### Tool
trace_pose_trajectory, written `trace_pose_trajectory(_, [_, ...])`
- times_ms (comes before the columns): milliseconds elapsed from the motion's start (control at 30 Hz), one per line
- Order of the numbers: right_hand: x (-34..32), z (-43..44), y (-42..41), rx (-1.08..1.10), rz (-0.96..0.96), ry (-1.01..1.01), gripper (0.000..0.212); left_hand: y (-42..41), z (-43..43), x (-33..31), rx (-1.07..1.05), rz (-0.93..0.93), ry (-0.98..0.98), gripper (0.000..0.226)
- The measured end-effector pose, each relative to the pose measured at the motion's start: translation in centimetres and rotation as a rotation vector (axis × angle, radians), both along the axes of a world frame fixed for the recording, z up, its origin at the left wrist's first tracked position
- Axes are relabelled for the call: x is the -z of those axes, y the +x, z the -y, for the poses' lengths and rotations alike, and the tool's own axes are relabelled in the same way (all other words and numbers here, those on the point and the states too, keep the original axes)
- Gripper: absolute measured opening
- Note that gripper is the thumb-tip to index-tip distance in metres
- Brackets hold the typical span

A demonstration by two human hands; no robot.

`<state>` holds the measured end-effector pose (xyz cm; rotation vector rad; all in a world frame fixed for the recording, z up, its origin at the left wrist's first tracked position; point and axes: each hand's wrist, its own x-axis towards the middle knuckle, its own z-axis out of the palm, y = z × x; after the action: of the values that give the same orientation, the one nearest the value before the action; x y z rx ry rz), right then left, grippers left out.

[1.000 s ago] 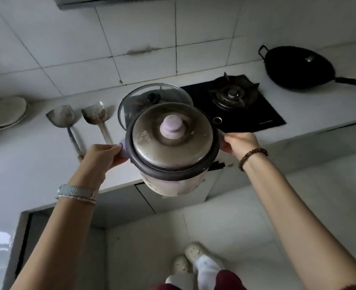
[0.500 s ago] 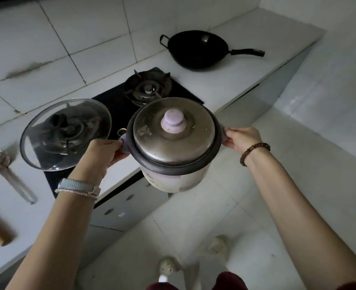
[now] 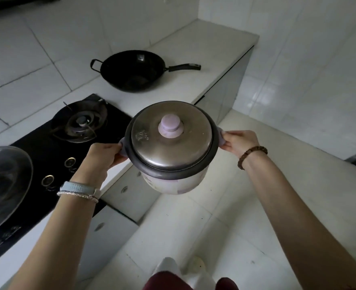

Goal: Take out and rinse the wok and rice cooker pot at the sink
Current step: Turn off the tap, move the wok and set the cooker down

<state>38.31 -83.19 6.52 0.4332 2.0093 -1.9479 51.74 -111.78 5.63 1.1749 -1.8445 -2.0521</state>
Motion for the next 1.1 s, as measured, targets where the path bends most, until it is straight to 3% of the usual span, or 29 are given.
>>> trace_pose_trajectory(467, [-0.5, -6.3, -13.1, 0.172, 0.041, 0.017, 0.033, -19.5, -4.1, -1.1, 0.202, 0.032, -0.064, 0.023])
trace_pose_trajectory(800, [-2.1, -7.8, -23.1, 0.324, 0.026, -0.003, 0.031, -34.3, -5.4, -2.3, 0.38, 0.014, -0.083, 0.026])
trace_pose_trajectory(1100, [-2.9, -10.8, -32.0, 0.356, -0.006, -0.007, 0.029, -44.1, -8.0, -2.5, 0.402, 0.034, -0.128, 0.027])
